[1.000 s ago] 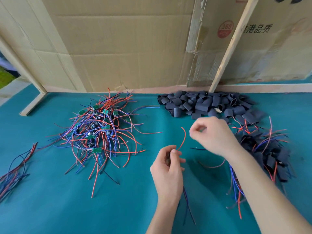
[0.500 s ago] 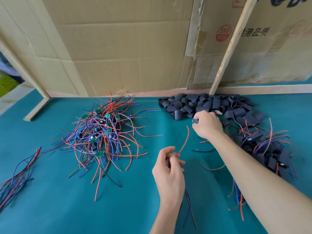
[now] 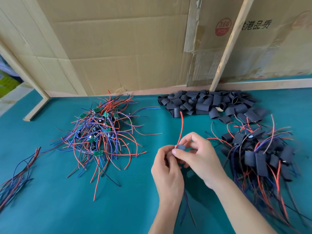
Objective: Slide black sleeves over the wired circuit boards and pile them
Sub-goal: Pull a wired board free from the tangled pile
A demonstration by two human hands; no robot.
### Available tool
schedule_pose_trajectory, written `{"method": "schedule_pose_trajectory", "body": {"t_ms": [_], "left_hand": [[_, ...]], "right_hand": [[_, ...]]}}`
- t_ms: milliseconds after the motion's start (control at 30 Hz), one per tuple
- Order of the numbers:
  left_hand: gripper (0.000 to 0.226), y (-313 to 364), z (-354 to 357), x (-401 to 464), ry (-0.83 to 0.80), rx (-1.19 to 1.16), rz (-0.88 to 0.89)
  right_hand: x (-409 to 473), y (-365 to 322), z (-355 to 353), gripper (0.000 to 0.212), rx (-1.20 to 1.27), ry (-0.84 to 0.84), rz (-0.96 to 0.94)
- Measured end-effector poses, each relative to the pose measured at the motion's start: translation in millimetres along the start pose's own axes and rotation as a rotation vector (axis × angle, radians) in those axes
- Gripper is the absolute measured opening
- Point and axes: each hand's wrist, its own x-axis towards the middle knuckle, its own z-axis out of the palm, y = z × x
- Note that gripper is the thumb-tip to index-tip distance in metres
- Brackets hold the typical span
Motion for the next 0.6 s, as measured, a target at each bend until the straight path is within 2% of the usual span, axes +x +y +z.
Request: {"method": "schedule_pose_trajectory", "body": {"t_ms": [233,400,467,600], "left_hand": [[0.039,-3,-1,1,-0.016,0.018,-0.02],[0.033,-2,0,0,-0.031,0.016,-0.004],[0.034,-2,0,-2,-0.049,0.073,0.033],[0.037,0,2,-3,-0.089,0.123,0.038]], "right_hand": [[-5,-1,-13,0.03,0.044,-0.146,-0.028],[0,0,-23,0.04,0.131,-0.159,-0.014],[3,-2,-30,0.038,0.178,-0.08,-0.024],[15,-6,-59,0.015,0.333,0.323,-0.133]]}}
